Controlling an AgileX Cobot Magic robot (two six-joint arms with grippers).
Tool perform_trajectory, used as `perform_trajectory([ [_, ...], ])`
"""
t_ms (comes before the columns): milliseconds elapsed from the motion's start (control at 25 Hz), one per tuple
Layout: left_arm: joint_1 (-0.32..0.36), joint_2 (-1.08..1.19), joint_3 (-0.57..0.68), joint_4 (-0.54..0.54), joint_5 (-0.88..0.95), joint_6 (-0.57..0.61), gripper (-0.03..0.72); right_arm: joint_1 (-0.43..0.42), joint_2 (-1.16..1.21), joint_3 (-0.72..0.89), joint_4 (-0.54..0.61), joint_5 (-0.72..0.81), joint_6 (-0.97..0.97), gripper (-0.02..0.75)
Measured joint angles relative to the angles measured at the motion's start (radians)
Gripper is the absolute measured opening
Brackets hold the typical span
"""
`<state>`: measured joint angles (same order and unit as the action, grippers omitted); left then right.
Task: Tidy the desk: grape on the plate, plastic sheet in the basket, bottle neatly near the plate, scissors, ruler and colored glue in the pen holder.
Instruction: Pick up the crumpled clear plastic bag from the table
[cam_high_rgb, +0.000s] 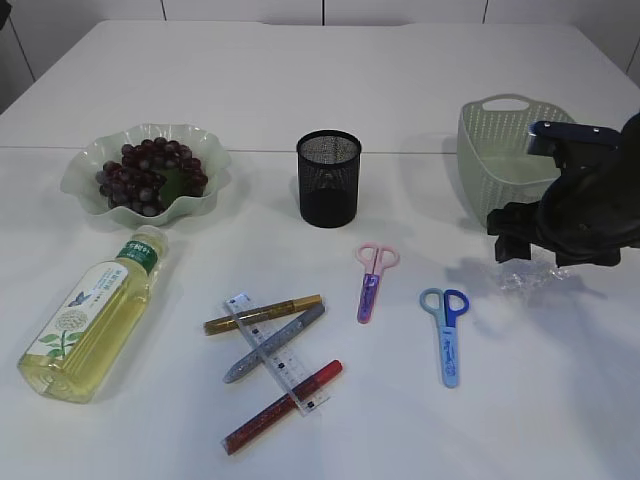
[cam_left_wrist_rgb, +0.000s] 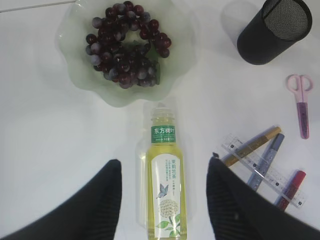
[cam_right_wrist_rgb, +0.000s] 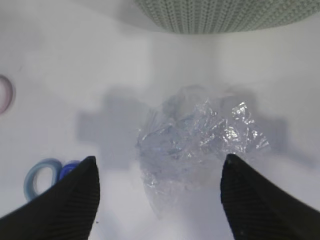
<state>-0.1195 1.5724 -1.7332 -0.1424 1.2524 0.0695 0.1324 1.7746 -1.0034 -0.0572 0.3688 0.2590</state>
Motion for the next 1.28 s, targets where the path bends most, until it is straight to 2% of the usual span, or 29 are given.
perform_trajectory([
  [480, 0.000, 0.000, 0.000, -0.002, 0.000, -0.002, 0.401, 0.000, 0.073, 0.000, -0.050, -0.080, 0.002, 0.584],
  [1280, 0.000, 0.000, 0.000, -0.019, 0.000, -0.002, 0.401, 0.000, 0.139, -0.030, -0.079, -0.080, 0.003, 0.584],
])
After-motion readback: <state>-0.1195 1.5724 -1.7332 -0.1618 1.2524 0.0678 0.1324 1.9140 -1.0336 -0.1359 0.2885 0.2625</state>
